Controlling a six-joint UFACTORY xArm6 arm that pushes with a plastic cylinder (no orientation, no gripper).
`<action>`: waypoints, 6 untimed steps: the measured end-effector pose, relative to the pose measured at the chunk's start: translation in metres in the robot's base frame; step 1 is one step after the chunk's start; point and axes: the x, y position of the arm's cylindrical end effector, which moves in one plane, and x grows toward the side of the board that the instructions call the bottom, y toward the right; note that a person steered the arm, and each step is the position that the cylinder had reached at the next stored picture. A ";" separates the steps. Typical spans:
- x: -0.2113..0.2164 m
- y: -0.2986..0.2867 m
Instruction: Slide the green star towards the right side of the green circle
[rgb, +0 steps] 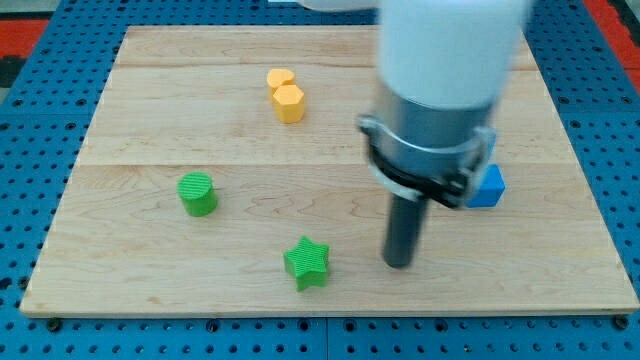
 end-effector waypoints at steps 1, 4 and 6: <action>0.036 -0.021; 0.002 -0.104; -0.009 -0.170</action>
